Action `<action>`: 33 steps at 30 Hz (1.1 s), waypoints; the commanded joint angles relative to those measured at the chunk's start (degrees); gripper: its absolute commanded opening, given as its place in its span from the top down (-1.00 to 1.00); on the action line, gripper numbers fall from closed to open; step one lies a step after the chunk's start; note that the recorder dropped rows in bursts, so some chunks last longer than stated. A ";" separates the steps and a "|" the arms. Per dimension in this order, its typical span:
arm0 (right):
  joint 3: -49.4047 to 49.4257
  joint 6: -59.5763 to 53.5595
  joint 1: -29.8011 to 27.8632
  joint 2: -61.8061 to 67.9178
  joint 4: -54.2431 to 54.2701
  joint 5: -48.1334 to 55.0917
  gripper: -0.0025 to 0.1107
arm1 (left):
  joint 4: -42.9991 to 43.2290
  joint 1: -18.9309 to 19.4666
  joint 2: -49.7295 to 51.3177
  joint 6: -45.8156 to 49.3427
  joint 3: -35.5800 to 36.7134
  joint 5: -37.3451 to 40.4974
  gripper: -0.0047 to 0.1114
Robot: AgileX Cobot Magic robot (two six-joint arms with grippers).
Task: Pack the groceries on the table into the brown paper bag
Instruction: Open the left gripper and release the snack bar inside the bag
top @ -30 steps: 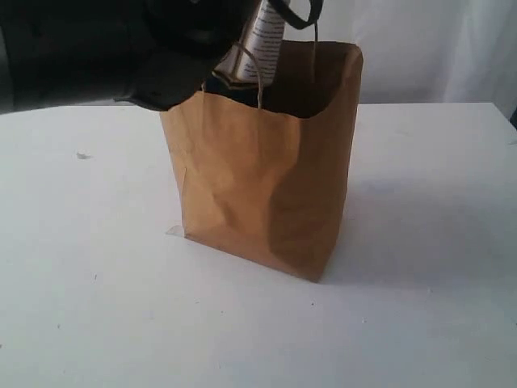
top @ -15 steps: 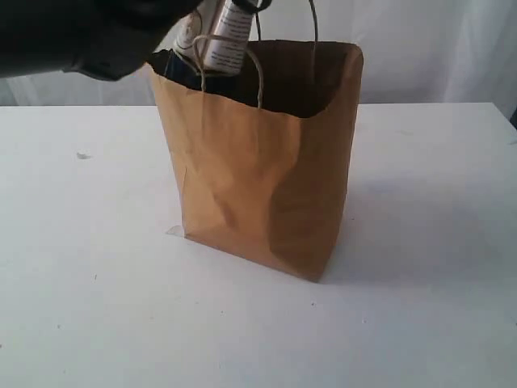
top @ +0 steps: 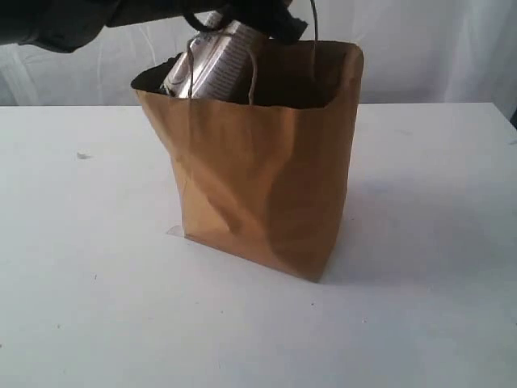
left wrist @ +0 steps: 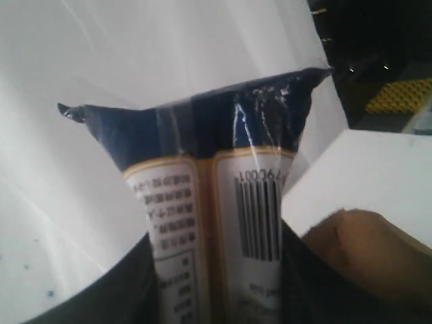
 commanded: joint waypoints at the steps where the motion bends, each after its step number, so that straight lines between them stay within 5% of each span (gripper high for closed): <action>1: -0.22 -0.42 -0.16 -0.06 0.23 -0.59 0.96 | 0.69 1.44 -0.77 0.27 -0.52 4.12 0.92; 24: -0.22 -0.42 -0.16 -0.06 0.23 -0.59 0.96 | 0.69 1.44 5.57 0.27 -0.52 6.31 0.89; 33: -0.22 -0.42 -0.16 -0.06 0.23 -0.59 0.96 | 0.40 1.44 5.57 -2.63 -0.52 6.44 0.01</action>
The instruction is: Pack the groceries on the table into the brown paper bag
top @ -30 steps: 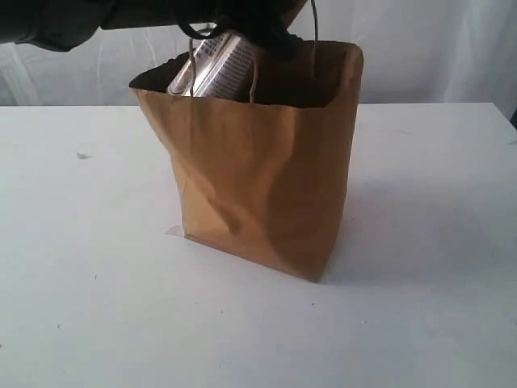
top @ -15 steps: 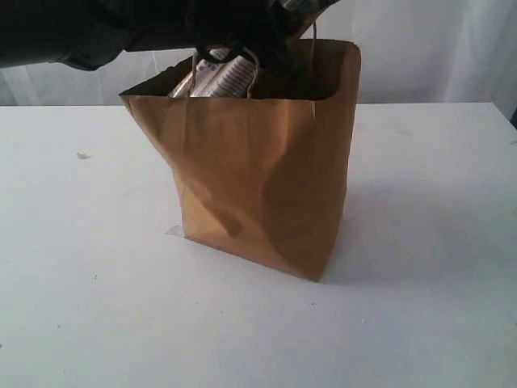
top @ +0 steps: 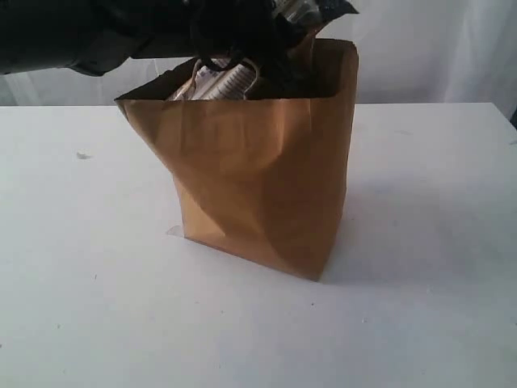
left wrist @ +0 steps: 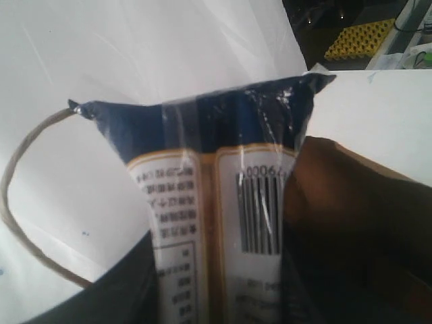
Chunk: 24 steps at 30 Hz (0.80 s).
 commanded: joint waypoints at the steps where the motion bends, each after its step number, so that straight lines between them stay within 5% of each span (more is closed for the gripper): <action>1: -0.22 -0.42 -0.16 -0.06 0.23 -0.59 0.96 | -0.76 0.34 0.16 -3.79 0.06 1.81 -0.05; 4: -0.22 -0.42 -0.16 -0.06 0.23 -0.59 0.96 | -0.76 0.34 0.16 -6.21 0.06 2.07 -0.20; 16: -0.22 -0.42 -0.16 -0.06 0.23 -0.59 0.96 | -0.76 0.34 -0.54 -6.29 -0.35 4.22 -0.19; 24: -0.22 -0.42 -0.16 -0.06 0.23 -0.59 0.96 | -1.10 0.34 -9.37 -6.54 -4.94 22.32 -0.19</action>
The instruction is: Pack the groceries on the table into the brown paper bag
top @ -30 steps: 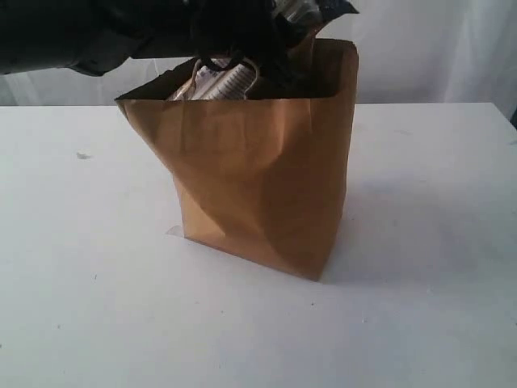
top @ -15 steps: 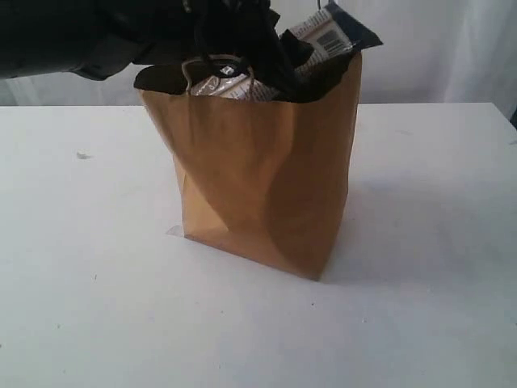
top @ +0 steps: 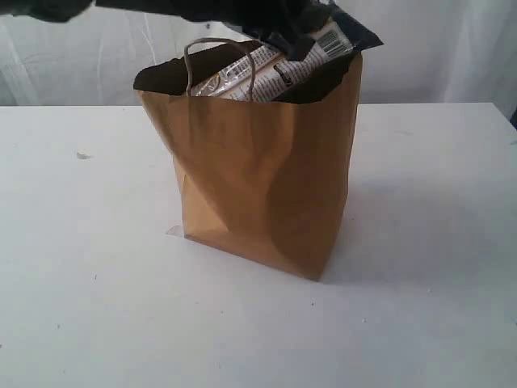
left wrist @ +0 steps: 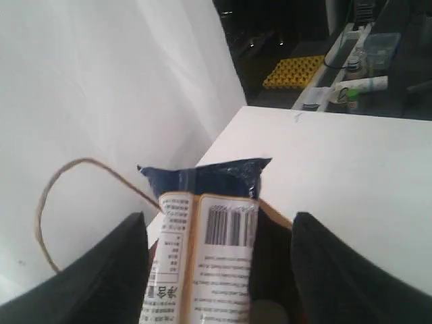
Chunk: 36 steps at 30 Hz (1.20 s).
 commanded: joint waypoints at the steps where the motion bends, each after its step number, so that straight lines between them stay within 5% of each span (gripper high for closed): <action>1: -0.22 -0.42 -0.16 -0.06 0.23 -0.59 0.96 | -0.96 0.02 -5.45 -0.60 -0.71 10.68 -0.14; 6: -0.22 -0.42 -0.16 -0.06 0.23 -0.59 0.96 | 5.51 0.02 -11.24 -3.54 -0.71 24.96 0.92; 11: -0.22 -0.42 -0.16 -0.06 0.23 -0.59 0.96 | 21.59 0.02 -16.11 -19.18 -0.71 30.60 0.92; 14: -0.22 -0.42 -0.16 -0.06 0.23 -0.59 0.96 | 44.39 0.02 -21.59 -38.58 -0.71 30.96 0.92; 18: -0.22 -0.42 -0.16 -0.06 0.23 -0.59 0.96 | 61.63 2.56 -23.12 -47.61 -0.71 35.35 0.92; 26: -0.22 -0.42 -0.16 -0.06 0.23 -0.59 0.96 | 61.14 24.59 -23.12 -55.96 10.14 33.99 0.92; 31: -0.22 -0.42 -0.16 -0.06 0.23 -0.59 0.96 | 50.58 39.72 -25.28 -59.00 21.55 30.44 0.92; 36: -0.22 -0.42 -0.16 -0.06 0.23 -0.59 0.96 | 49.42 50.51 -36.22 -69.94 36.08 20.92 0.92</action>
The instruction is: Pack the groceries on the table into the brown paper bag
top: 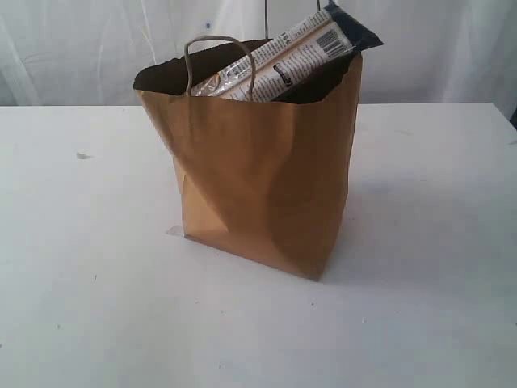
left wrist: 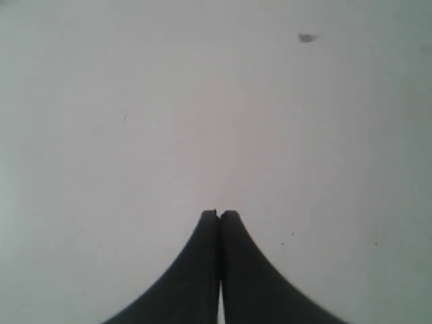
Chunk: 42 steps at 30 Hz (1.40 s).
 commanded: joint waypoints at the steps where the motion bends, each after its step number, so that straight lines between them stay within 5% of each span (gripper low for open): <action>1: -0.22 -0.42 -0.16 -0.06 0.23 -0.59 0.96 | -0.80 8.57 -12.32 -12.57 13.14 -9.53 0.92; 4: -0.22 -0.42 -0.16 -0.06 0.23 -0.59 0.96 | 2.57 11.25 -22.74 -21.44 22.35 -14.95 0.92; 8: -0.22 -0.42 -0.16 -0.06 0.23 -0.59 0.96 | 4.80 11.15 -36.93 -22.05 31.98 -18.22 0.92; 19: -0.22 -0.42 -0.16 -0.06 0.23 -0.59 0.96 | 4.80 11.15 -64.87 -19.94 34.79 -14.36 0.92; 33: -0.22 -0.42 -0.16 -0.06 0.23 -0.59 0.96 | 4.78 11.15 -66.10 -20.05 34.79 -9.12 0.92; 37: -0.22 -0.42 -0.16 -0.06 0.23 -0.59 0.96 | 2.26 11.15 -66.10 -13.62 36.66 -2.78 0.92; 39: -0.22 -0.42 -0.16 -0.06 0.23 -0.59 0.96 | -2.29 11.15 -66.10 -3.53 39.54 -6.25 0.92; 42: -0.22 -0.42 -0.16 -0.06 0.23 -0.59 0.96 | -3.49 11.15 -66.10 5.86 47.54 -21.47 0.92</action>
